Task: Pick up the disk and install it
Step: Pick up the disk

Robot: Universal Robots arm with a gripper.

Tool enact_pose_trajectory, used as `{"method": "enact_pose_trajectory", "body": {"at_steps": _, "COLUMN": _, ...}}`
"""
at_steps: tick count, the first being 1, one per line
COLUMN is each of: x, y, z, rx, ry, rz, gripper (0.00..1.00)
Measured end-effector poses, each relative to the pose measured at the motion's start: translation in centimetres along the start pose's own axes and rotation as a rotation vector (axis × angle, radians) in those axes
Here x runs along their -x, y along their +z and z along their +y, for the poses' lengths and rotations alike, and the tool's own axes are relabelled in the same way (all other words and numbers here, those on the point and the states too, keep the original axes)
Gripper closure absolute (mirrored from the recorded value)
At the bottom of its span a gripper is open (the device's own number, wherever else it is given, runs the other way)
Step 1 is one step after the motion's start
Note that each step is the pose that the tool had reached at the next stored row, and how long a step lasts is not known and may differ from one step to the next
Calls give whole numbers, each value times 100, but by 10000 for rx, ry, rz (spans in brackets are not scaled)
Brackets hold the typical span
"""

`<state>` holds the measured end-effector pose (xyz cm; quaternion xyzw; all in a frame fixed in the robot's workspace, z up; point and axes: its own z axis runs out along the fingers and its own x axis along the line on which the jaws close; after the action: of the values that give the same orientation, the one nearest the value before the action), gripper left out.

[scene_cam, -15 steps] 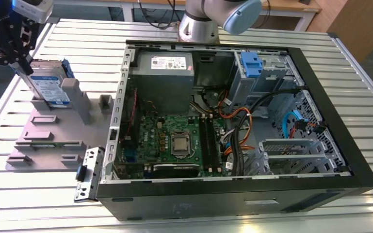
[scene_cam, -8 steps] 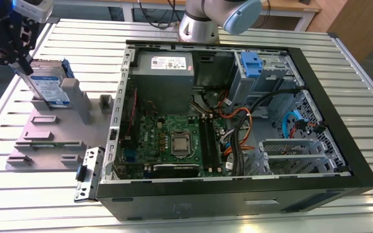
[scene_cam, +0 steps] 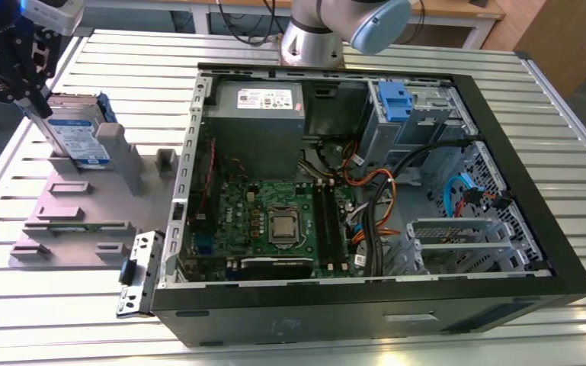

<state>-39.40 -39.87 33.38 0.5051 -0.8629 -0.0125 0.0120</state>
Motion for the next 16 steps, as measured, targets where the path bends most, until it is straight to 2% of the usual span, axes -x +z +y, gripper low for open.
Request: {"method": "enact_pose_trajectory", "body": {"at_steps": 16, "x": 0, "y": 0, "z": 0, "rx": -2, "ry": -257, "rz": 8, "gripper": 89}}
